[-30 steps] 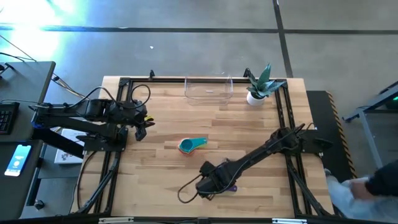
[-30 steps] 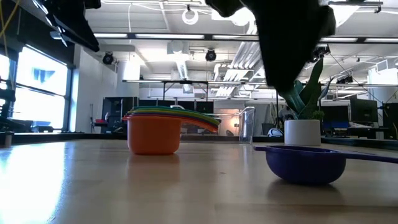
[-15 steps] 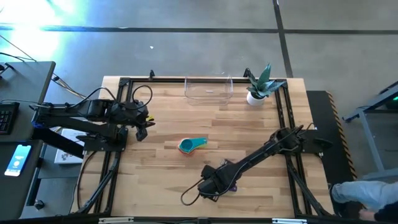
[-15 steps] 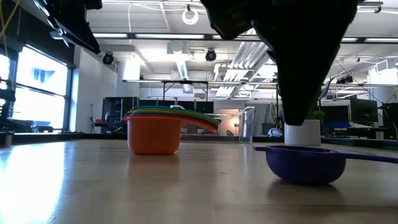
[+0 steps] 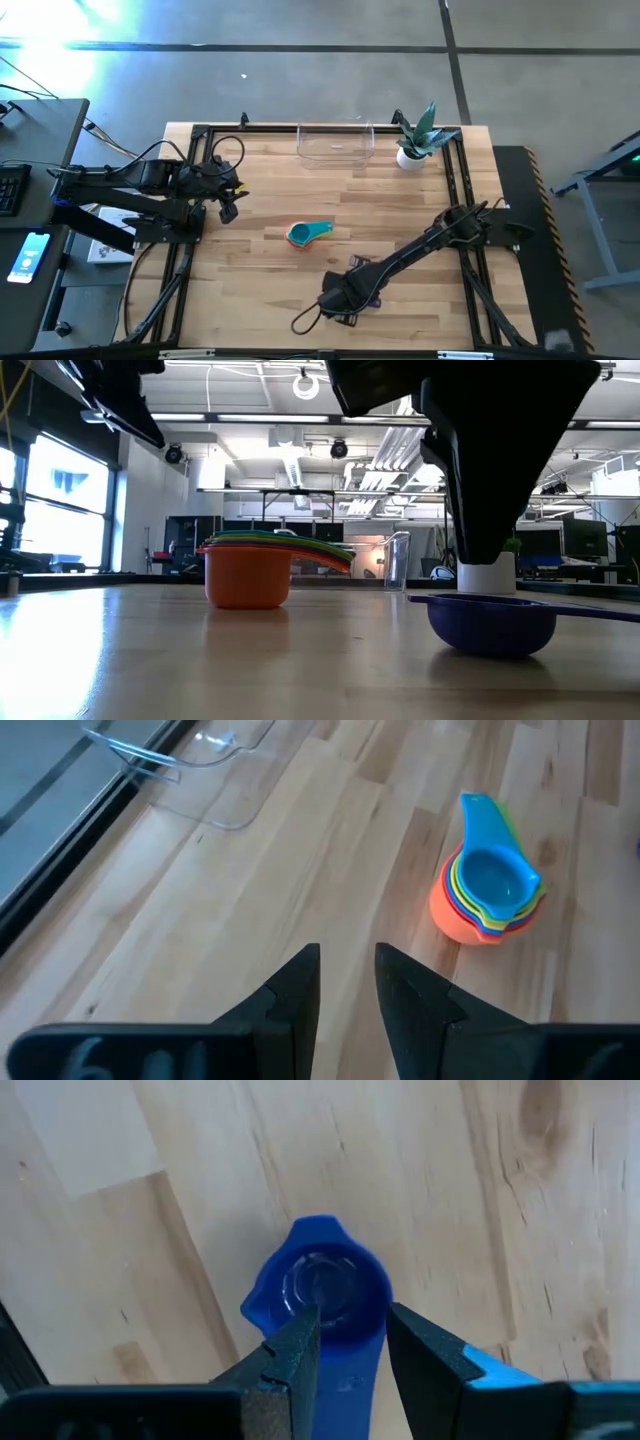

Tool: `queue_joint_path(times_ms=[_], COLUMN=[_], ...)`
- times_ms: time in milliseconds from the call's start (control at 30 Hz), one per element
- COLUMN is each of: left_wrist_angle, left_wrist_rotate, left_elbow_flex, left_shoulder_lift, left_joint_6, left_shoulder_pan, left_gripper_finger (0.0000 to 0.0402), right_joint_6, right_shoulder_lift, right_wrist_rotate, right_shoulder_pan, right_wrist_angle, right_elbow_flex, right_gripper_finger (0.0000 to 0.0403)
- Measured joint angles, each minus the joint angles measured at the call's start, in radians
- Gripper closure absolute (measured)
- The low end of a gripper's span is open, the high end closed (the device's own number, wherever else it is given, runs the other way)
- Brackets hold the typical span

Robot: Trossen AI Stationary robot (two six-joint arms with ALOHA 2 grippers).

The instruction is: Nest measuring cups in basket

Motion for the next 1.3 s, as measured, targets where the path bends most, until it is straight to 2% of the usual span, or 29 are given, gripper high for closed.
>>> queue_joint_path(times_ms=[267,500,633,1033,1300], left_wrist_angle=[0.001,0.001,0.002,0.002,0.002], left_wrist_rotate=[-0.001,-0.001,0.002,0.01,0.011], left_elbow_flex=[0.0,0.0,0.0,0.0,0.0], left_shoulder_lift=[0.0,0.0,0.0,0.0,0.0], left_joint_6=[0.132,0.242,0.251,0.288,0.288], left_shoulder_pan=[0.0,0.0,0.0,0.0,0.0], left_gripper_finger=[0.0312,0.0312,0.0312,0.0312,0.0312], right_joint_6=[0.053,0.06,0.085,0.085,0.059], right_shoulder_lift=[0.0,0.0,0.0,0.004,0.048], right_wrist_rotate=[0.043,-0.005,-0.029,0.0,-0.051], right_shoulder_pan=[-0.022,-0.035,-0.032,-0.032,-0.032], right_wrist_angle=[0.015,0.041,0.052,0.036,0.037], right_elbow_flex=[0.0,0.0,0.0,0.002,0.002], right_gripper_finger=[0.0293,0.0293,0.0293,0.0293,0.0293])
